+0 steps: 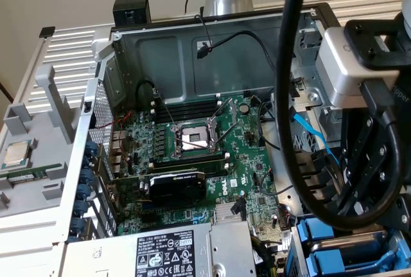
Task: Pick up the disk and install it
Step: 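Insert the second disk wire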
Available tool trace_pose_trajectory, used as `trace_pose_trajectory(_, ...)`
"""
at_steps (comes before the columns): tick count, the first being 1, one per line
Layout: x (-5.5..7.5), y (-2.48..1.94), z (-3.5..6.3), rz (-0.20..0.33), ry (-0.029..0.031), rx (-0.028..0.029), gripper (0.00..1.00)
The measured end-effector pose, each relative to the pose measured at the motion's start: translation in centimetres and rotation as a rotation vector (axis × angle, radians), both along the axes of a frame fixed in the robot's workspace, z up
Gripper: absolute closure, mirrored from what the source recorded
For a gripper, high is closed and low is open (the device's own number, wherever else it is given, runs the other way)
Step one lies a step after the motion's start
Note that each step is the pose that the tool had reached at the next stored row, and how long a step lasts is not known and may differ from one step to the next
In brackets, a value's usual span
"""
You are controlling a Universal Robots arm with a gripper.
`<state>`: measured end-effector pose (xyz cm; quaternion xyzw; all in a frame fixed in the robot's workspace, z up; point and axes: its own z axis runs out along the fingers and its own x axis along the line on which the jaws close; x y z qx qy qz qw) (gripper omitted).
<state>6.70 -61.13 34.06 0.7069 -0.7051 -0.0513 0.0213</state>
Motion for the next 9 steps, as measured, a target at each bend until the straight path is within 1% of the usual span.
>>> trace_pose_trajectory(9, 0.05, 0.0, -0.02, 0.0, -0.0007, -0.0003, 0.84)
